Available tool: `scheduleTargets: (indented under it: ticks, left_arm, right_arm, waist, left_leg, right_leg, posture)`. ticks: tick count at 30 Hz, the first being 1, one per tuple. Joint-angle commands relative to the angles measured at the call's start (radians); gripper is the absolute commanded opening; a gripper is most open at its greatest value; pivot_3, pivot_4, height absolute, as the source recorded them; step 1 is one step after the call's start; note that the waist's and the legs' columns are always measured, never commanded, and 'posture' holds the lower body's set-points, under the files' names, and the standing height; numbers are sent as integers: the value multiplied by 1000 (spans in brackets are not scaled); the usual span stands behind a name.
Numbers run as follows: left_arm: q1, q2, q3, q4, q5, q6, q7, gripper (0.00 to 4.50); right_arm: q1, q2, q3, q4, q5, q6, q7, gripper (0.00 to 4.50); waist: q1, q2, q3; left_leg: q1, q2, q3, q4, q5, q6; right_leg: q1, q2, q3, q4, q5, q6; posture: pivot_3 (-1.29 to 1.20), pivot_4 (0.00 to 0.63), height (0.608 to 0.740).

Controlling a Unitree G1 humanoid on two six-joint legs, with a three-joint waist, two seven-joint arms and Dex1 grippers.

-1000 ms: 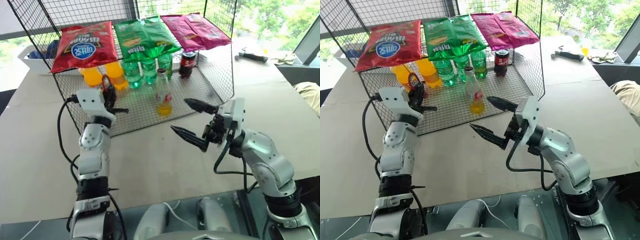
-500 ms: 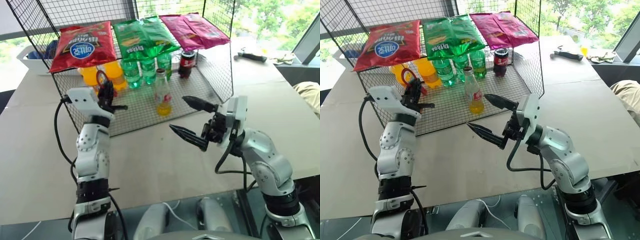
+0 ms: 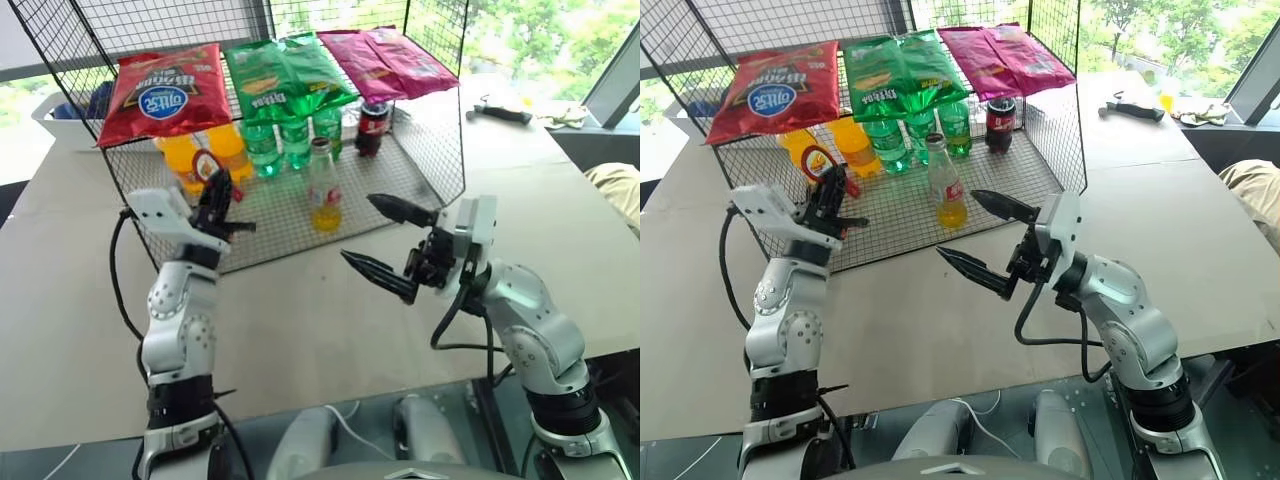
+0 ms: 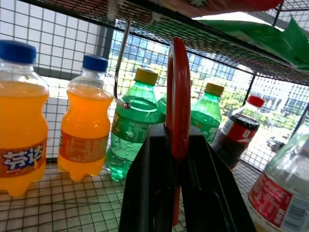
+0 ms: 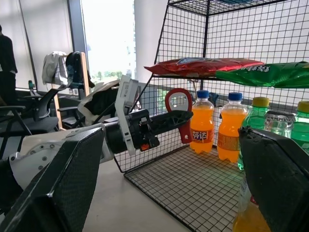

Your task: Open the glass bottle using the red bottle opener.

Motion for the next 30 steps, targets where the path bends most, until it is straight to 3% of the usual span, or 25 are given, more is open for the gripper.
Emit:
scheduleTargets:
  ticks: [1, 6, 12, 17, 22, 30]
  left_arm:
    - [4, 8, -9, -65, -26, 11, -24, 47]
    - [27, -8, -27, -95, -113, 82, -59, 47]
    - [70, -45, -51, -186, -498, 330, -167, 47]
    - [85, -58, -64, -204, -792, 502, -186, 47]
    - [79, -65, -75, -191, -916, 571, -186, 47]
    - [92, -19, -132, -181, -931, 670, -252, 47]
  right_arm:
    - [2, 0, -5, -14, 6, -19, 11, 4500]
    - [-1, -3, -2, -10, -13, -2, -9, 4500]
    - [-32, -16, 0, -26, -20, 188, -149, 4500]
    - [-76, -43, -42, -53, 126, 484, -237, 4500]
    - [-120, -66, -102, -90, 345, 733, -296, 4500]
    - [-171, -66, -178, -80, 637, 882, -388, 4500]
  waist:
    - [0, 0, 0]
    - [-2, 0, 0]
    - [-1, 0, 0]
    - [-3, 0, 0]
    - [-2, 0, 0]
    - [-3, 0, 0]
  left_leg:
    - [0, 0, 0, 0, 0, 0]
    - [0, 0, 0, 0, 0, 0]
    - [0, 1, 0, 0, 0, 0]
    - [1, 2, 1, 1, 0, 0]
    - [1, 2, 0, 1, 0, 0]
    - [1, 0, 1, 0, 0, 0]
  right_leg:
    - [0, 0, 0, 0, 0, 0]
    - [0, 0, 0, 0, 0, 0]
    - [0, -1, 1, 0, 0, 0]
    - [0, 1, 1, 1, 0, 0]
    - [1, 1, 1, 0, 0, 0]
    - [1, 1, 1, 0, 0, 0]
  posture:
    - [0, 150, 740]
    - [0, 150, 740]
    - [0, 150, 740]
    - [0, 150, 740]
    - [0, 150, 740]
    - [0, 150, 740]
